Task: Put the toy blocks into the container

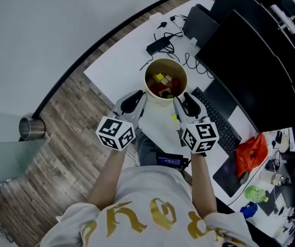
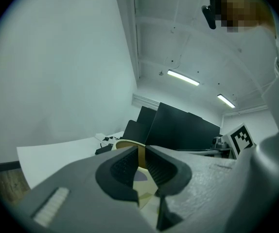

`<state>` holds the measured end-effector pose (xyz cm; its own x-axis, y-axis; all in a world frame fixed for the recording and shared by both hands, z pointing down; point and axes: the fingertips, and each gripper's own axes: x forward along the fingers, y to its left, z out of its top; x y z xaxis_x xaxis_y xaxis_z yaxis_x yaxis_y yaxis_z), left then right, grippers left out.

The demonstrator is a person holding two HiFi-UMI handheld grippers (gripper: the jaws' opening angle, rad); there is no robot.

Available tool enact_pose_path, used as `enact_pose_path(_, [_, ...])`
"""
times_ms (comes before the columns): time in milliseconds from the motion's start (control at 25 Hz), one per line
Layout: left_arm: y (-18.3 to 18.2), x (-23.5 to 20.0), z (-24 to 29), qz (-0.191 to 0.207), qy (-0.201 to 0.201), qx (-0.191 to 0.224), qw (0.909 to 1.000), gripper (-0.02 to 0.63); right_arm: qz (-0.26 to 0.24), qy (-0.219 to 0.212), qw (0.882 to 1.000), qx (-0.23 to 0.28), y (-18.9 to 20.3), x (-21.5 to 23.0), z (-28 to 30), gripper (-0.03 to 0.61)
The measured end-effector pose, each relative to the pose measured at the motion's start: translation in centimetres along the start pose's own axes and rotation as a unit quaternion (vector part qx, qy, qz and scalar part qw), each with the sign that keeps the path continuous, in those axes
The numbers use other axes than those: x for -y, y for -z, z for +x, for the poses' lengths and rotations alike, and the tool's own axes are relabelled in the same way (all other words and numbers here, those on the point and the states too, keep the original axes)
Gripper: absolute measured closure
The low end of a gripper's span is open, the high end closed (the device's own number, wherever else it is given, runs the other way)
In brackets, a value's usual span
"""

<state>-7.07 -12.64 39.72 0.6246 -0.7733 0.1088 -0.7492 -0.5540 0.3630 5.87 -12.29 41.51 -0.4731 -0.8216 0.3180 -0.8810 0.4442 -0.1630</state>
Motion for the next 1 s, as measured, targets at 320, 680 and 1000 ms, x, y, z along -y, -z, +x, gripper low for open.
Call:
enact_pose_path(320, [-0.1, 2.1, -1.5, 0.014, 0.009, 0.003, 0.9999, 0.563, -0.001, 0.003, 1.000, 0.013, 0.0, -1.0, -2.5, 0.410])
enact_pose_path(680, [1.0, 3.5, -2.1, 0.030, 0.016, -0.016, 0.9993, 0.563, 0.006, 0.008, 1.000, 0.025, 0.1, -1.5, -3.9, 0.402])
enact_pose_path(1000, [5.3, 3.3, -1.7, 0.031, 0.015, -0.071, 0.9969, 0.563, 0.010, 0.023, 1.000, -0.004, 3.2, 0.4, -4.5, 0.400])
